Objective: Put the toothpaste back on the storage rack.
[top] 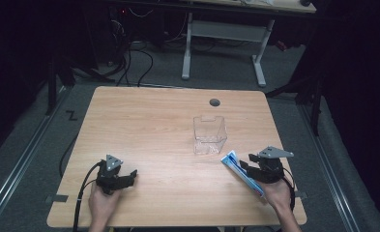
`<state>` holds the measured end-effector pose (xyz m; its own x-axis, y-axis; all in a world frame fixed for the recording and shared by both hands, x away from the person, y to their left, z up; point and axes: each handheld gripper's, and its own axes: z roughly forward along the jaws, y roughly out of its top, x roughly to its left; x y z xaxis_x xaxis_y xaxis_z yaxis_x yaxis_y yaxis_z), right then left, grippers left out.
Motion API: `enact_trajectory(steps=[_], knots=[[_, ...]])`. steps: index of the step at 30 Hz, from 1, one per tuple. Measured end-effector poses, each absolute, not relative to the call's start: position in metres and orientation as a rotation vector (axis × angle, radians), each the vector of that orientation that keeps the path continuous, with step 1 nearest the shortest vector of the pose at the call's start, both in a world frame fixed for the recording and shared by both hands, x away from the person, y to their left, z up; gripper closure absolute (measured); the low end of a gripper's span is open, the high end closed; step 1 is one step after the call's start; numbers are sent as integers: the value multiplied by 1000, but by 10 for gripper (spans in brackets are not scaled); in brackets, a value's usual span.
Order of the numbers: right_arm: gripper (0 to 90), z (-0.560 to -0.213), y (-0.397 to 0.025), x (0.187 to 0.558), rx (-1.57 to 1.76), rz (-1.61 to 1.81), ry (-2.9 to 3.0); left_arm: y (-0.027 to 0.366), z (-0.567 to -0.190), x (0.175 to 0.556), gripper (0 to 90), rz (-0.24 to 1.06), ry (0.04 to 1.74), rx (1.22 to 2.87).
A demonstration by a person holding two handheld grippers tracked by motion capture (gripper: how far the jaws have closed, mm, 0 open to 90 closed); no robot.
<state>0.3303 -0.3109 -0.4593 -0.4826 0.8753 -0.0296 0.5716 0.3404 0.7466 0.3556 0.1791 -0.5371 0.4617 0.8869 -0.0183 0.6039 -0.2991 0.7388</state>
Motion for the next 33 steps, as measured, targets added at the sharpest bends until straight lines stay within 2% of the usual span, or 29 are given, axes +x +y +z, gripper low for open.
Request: enact_trajectory(steps=[10, 33], knots=[[490, -458, -298, 342, 1238, 799, 2300, 179, -537, 356, 222, 526, 1236, 2023], [458, -486, -282, 368, 1284, 537, 2444, 179, -537, 356, 223, 524, 1235, 2023]])
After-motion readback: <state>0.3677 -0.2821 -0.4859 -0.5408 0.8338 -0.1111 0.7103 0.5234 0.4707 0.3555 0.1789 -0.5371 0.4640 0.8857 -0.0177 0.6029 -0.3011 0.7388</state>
